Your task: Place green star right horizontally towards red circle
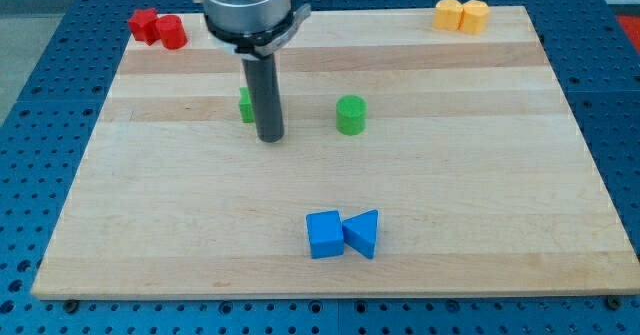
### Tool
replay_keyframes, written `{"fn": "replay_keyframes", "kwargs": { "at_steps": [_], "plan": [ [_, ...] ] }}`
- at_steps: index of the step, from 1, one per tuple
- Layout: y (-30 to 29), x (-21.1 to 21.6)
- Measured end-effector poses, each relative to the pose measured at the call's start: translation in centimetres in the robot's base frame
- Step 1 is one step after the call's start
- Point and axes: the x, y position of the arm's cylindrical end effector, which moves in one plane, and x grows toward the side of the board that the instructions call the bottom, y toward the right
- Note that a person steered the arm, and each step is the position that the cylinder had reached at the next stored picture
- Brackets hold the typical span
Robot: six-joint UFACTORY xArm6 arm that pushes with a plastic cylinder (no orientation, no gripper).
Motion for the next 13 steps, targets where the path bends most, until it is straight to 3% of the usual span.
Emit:
{"fn": "replay_keyframes", "kwargs": {
  "at_steps": [2,3,4,5,7,9,11,12,13],
  "plan": [
    [-6.4,-4.3],
    [-6.6,-5.4],
    [-6.2,-0.9],
    [-3.2,0.8],
    [-1.8,-7.0],
    [1.1,-6.0],
    [1.0,-13.5],
    [1.2,-13.0],
    [1.7,-9.5]
  ]
}}
